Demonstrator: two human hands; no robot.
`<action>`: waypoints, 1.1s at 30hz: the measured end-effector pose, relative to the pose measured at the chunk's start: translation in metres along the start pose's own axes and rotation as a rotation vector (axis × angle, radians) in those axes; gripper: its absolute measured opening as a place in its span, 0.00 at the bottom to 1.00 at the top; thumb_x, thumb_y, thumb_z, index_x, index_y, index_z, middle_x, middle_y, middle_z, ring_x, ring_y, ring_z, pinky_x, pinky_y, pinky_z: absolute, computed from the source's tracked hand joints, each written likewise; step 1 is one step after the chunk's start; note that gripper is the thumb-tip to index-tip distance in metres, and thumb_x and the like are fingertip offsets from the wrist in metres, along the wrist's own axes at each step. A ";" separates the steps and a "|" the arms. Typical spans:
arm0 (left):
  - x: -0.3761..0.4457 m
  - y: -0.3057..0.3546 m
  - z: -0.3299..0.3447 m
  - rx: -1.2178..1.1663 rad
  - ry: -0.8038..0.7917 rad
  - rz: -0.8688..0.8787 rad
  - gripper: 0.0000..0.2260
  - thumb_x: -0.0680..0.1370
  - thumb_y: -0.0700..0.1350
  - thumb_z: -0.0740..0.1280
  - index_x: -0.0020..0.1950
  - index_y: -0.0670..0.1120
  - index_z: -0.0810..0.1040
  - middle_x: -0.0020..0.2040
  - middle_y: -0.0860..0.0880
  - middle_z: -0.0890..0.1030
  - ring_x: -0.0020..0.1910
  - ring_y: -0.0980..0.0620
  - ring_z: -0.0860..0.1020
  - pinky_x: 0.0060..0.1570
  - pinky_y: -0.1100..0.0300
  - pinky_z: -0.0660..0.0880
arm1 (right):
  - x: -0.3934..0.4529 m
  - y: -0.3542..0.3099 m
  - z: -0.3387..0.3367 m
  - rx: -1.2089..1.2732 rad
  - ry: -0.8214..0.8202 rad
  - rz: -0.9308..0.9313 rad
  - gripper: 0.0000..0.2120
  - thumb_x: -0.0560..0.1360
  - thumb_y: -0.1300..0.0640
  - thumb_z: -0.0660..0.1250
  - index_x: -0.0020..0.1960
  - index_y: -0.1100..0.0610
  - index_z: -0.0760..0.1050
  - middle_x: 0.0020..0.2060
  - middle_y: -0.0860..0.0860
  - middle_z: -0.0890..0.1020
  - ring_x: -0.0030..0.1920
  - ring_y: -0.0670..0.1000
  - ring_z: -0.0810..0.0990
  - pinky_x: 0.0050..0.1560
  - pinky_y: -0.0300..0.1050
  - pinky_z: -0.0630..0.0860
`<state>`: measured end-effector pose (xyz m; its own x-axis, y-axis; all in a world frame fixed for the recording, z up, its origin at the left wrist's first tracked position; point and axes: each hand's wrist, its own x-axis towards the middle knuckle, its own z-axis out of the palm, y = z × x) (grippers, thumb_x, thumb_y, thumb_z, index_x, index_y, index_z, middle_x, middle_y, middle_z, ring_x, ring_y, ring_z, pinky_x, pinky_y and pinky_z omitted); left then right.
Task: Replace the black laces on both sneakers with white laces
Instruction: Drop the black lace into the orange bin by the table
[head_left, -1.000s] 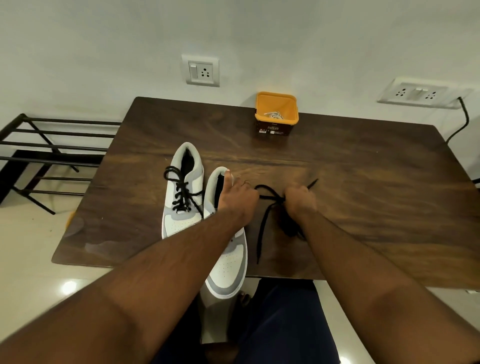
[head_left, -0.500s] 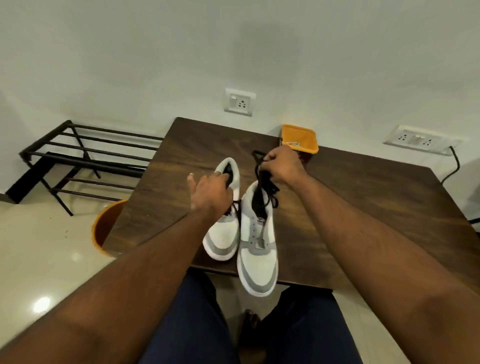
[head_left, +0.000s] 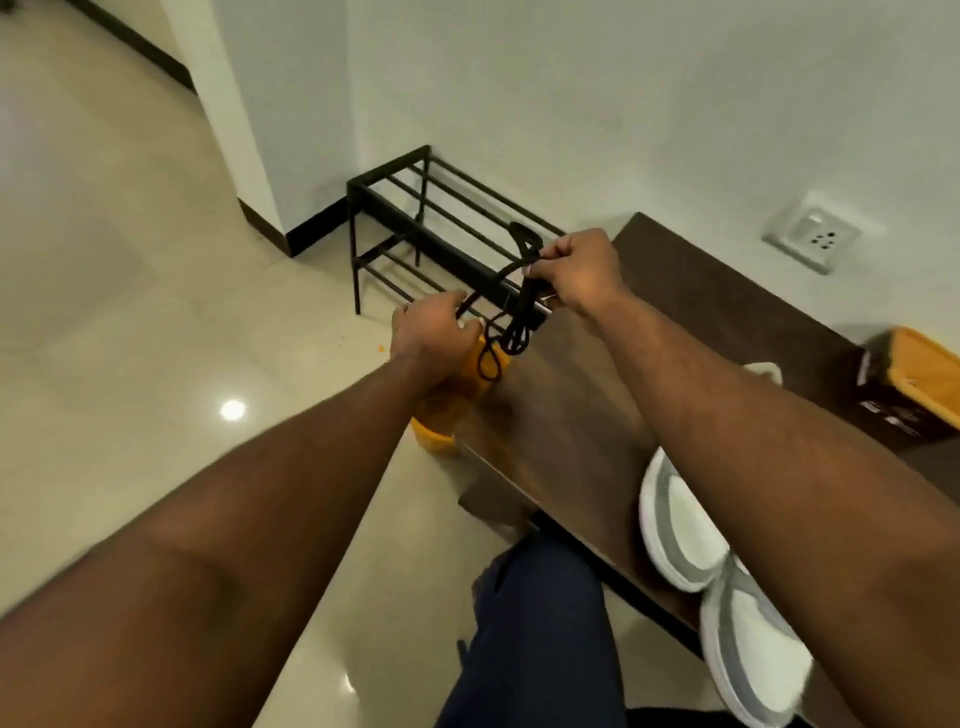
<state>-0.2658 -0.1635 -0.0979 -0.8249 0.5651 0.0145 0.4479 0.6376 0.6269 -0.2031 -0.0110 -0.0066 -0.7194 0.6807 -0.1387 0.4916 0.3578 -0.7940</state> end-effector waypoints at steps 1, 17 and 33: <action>0.007 -0.014 0.001 -0.032 -0.006 -0.017 0.23 0.77 0.54 0.65 0.71 0.48 0.72 0.65 0.47 0.78 0.65 0.47 0.75 0.65 0.50 0.69 | 0.008 0.000 0.015 0.003 -0.027 -0.003 0.06 0.71 0.64 0.74 0.38 0.58 0.79 0.36 0.53 0.82 0.36 0.51 0.84 0.35 0.44 0.81; 0.086 -0.108 0.108 -0.198 -0.280 -0.216 0.19 0.78 0.39 0.64 0.70 0.47 0.73 0.64 0.44 0.78 0.62 0.43 0.76 0.61 0.51 0.73 | 0.113 0.100 0.152 -0.326 -0.278 0.062 0.12 0.72 0.63 0.72 0.55 0.59 0.78 0.52 0.56 0.82 0.52 0.54 0.82 0.50 0.50 0.82; 0.101 -0.044 0.124 -0.031 -0.208 -0.185 0.22 0.79 0.39 0.62 0.74 0.48 0.68 0.68 0.44 0.74 0.67 0.44 0.72 0.64 0.47 0.73 | 0.126 0.095 0.100 -0.547 -0.137 -0.051 0.07 0.74 0.62 0.70 0.51 0.58 0.80 0.49 0.56 0.82 0.50 0.55 0.82 0.46 0.46 0.80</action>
<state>-0.3259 -0.0695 -0.2201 -0.8016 0.5381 -0.2604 0.2831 0.7254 0.6274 -0.2964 0.0450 -0.1585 -0.7882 0.5774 -0.2128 0.6109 0.6920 -0.3846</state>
